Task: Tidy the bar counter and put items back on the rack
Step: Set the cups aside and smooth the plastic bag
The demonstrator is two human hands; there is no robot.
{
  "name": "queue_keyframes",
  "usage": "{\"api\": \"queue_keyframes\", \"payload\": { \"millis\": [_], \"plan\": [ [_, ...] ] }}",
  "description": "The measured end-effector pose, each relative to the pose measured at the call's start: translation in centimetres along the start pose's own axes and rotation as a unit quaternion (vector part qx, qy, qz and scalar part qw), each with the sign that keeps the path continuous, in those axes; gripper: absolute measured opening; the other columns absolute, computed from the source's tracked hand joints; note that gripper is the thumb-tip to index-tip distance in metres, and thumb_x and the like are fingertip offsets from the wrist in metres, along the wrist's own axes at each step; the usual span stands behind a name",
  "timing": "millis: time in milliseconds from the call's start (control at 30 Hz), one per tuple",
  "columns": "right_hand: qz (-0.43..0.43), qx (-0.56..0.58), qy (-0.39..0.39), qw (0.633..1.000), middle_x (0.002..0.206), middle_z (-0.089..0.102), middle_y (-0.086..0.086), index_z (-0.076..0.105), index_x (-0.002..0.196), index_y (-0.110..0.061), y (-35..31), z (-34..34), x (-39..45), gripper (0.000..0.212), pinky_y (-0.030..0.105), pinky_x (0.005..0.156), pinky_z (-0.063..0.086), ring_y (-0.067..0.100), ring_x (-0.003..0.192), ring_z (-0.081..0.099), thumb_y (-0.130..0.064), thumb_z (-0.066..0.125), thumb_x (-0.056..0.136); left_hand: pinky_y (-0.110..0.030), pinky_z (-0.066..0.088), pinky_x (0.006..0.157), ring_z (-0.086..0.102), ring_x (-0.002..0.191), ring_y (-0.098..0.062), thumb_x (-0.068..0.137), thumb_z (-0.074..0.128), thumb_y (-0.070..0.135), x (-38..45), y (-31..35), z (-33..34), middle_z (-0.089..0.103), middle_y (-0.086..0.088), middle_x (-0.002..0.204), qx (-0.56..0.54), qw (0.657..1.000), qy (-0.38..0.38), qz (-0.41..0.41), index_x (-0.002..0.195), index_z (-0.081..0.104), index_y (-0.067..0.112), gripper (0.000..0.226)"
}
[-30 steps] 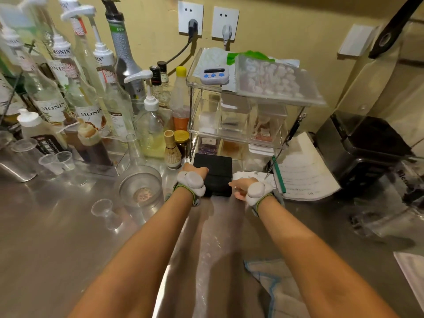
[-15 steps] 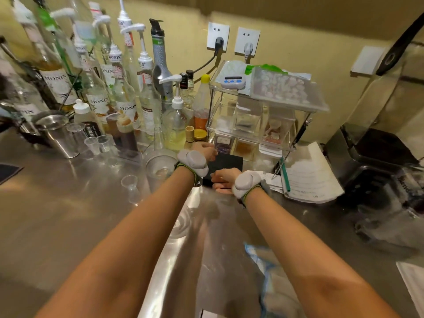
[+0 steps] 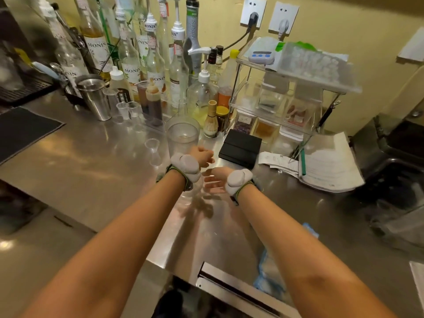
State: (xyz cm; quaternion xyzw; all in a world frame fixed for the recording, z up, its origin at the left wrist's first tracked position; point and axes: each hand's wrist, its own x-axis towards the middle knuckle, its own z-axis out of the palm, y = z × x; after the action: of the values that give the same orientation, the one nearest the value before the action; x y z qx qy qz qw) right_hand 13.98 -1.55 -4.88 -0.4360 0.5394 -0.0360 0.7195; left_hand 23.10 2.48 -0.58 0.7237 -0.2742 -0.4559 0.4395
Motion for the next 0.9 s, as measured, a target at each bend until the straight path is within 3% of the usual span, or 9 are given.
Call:
{"api": "queue_keyframes", "payload": {
  "millis": [100, 200, 333, 467, 533, 600, 667, 800, 900],
  "plan": [
    [0.007, 0.012, -0.006, 1.000, 0.066, 0.042, 0.004, 0.052, 0.071, -0.008, 0.5, 0.3, 0.1, 0.023, 0.014, 0.037, 0.044, 0.015, 0.051, 0.042, -0.010, 0.051, 0.093, -0.005, 0.023, 0.024, 0.047, 0.045, -0.012, 0.095, 0.045, 0.006, -0.3, -1.9, -0.8, 0.050, -0.005, 0.064, -0.019, 0.999, 0.033, -0.021, 0.093, 0.052, 0.005, 0.008],
    [0.016, -0.020, 0.014, 1.000, 0.064, 0.046, 0.002, 0.048, 0.066, -0.010, 1.0, 1.1, 0.5, 0.024, 0.016, 0.039, 0.044, 0.011, 0.033, 0.045, -0.012, 0.055, 0.089, -0.017, 0.035, 0.037, 0.048, 0.045, -0.014, 0.091, 0.049, 0.012, 0.4, -4.3, -2.5, 0.052, -0.005, 0.063, 0.016, 0.995, 0.094, -0.025, 0.072, 0.056, 0.009, 0.021],
    [-0.005, -0.018, 0.034, 0.999, 0.073, 0.051, 0.008, 0.052, 0.071, -0.005, 1.3, 1.4, 0.9, 0.018, 0.025, 0.035, 0.051, 0.019, 0.056, 0.051, -0.005, 0.057, 0.088, -0.032, 0.036, 0.058, 0.036, 0.049, -0.022, 0.083, 0.053, 0.009, 0.9, -6.3, -4.5, 0.039, -0.006, 0.052, 0.048, 0.984, 0.174, -0.013, 0.048, 0.042, 0.015, 0.037],
    [0.002, 0.002, 0.023, 1.000, 0.074, 0.050, 0.010, 0.051, 0.072, -0.002, 1.5, 1.4, 0.8, 0.018, 0.028, 0.033, 0.051, 0.021, 0.053, 0.053, -0.001, 0.056, 0.089, -0.030, 0.045, 0.075, 0.049, 0.082, -0.023, 0.088, 0.055, 0.008, 0.8, -7.1, -5.4, 0.053, -0.007, 0.074, 0.060, 0.988, 0.133, -0.050, 0.069, 0.056, 0.009, 0.020],
    [0.009, -0.003, 0.029, 1.000, 0.072, 0.052, 0.009, 0.053, 0.071, -0.003, 1.6, 1.5, 0.9, 0.016, 0.027, 0.039, 0.053, 0.020, 0.052, 0.056, -0.003, 0.057, 0.087, -0.026, 0.043, 0.065, 0.047, 0.086, -0.021, 0.090, 0.053, 0.004, 0.9, -7.6, -5.2, 0.052, -0.007, 0.073, 0.063, 0.991, 0.098, -0.062, 0.070, 0.057, 0.009, 0.021],
    [0.009, 0.006, 0.029, 1.000, 0.074, 0.054, 0.010, 0.054, 0.073, -0.002, 1.5, 1.5, 0.9, 0.014, 0.026, 0.038, 0.054, 0.021, 0.055, 0.058, -0.001, 0.056, 0.087, -0.025, 0.040, 0.064, 0.046, 0.085, -0.023, 0.087, 0.054, 0.000, 1.0, -7.9, -5.1, 0.053, -0.009, 0.073, 0.045, 0.992, 0.098, -0.066, 0.092, 0.065, -0.002, 0.012],
    [0.010, 0.025, 0.028, 0.999, 0.073, 0.052, 0.010, 0.053, 0.074, 0.000, 1.4, 1.3, 0.7, 0.013, 0.021, 0.033, 0.048, 0.022, 0.049, 0.056, 0.001, 0.053, 0.088, -0.029, 0.040, 0.071, 0.046, 0.085, -0.025, 0.086, 0.054, -0.004, 1.5, -8.4, -4.8, 0.053, -0.013, 0.082, 0.024, 0.992, 0.100, -0.072, 0.114, 0.060, -0.009, 0.029],
    [0.013, 0.002, 0.048, 0.999, 0.071, 0.052, 0.010, 0.051, 0.073, -0.001, 1.2, 0.6, -0.2, 0.014, 0.019, 0.032, 0.046, 0.022, 0.053, 0.052, -0.002, 0.054, 0.087, -0.034, 0.044, 0.084, 0.047, 0.091, -0.023, 0.085, 0.050, -0.010, 1.7, -8.7, -4.4, 0.056, -0.017, 0.092, 0.010, 0.993, 0.089, -0.078, 0.119, 0.057, -0.011, 0.035],
    [0.000, 0.017, 0.064, 0.998, 0.070, 0.050, 0.010, 0.049, 0.071, 0.000, 0.8, 0.0, -0.9, 0.017, 0.018, 0.029, 0.046, 0.021, 0.052, 0.053, -0.002, 0.051, 0.089, -0.038, 0.048, 0.097, 0.059, 0.112, -0.034, 0.088, 0.050, -0.005, 1.8, -8.2, -3.8, 0.058, -0.028, 0.126, 0.017, 0.995, 0.065, -0.080, 0.126, 0.054, -0.007, 0.038]
  ]
}}
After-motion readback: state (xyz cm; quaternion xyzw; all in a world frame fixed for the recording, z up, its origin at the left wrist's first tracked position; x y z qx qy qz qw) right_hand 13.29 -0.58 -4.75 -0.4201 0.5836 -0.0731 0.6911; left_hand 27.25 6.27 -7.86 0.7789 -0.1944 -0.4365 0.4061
